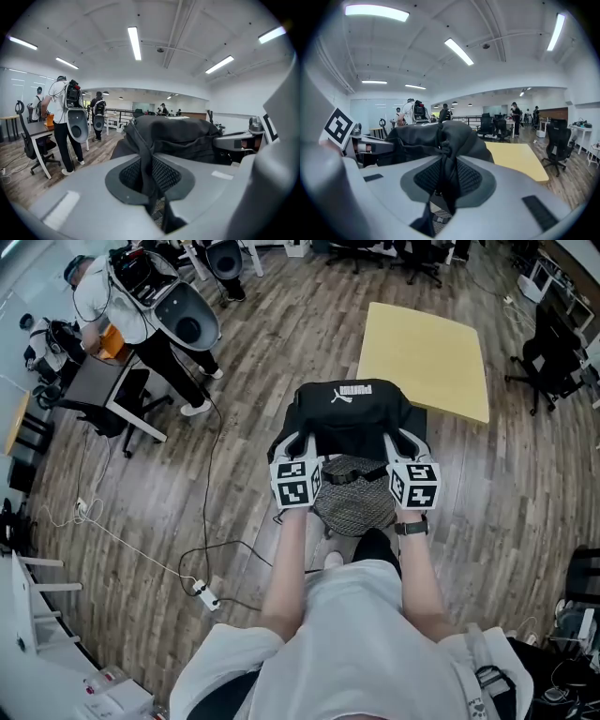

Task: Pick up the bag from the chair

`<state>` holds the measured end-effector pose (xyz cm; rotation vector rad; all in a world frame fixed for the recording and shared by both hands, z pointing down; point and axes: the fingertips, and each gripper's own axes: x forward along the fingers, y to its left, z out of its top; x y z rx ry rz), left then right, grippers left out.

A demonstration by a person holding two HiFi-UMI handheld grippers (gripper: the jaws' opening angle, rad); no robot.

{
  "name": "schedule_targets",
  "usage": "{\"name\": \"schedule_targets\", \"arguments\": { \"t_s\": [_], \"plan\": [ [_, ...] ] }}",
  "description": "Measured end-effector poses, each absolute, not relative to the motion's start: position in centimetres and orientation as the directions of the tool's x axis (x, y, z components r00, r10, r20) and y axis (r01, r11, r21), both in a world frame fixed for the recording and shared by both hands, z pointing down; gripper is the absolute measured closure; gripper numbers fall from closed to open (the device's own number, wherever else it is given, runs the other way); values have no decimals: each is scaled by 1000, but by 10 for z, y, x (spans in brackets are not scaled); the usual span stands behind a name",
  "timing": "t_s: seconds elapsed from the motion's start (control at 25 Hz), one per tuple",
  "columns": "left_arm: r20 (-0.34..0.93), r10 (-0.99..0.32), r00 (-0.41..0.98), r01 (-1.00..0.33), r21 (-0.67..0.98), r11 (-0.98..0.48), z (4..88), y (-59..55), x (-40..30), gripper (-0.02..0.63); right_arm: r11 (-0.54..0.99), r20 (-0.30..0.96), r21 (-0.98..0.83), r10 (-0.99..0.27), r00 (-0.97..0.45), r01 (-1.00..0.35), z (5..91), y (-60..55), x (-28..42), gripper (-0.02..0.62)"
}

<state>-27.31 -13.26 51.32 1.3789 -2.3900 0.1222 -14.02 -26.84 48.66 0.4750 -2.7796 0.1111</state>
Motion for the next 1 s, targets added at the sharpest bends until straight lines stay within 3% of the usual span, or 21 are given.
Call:
{"name": "schedule_targets", "arguments": {
  "t_s": [1.0],
  "plan": [
    [70,-860,-506,-862,-3,507,385,-117,-260,567,909,59,41,-417,-907,-415,376,-253,-127,508]
  ]
}}
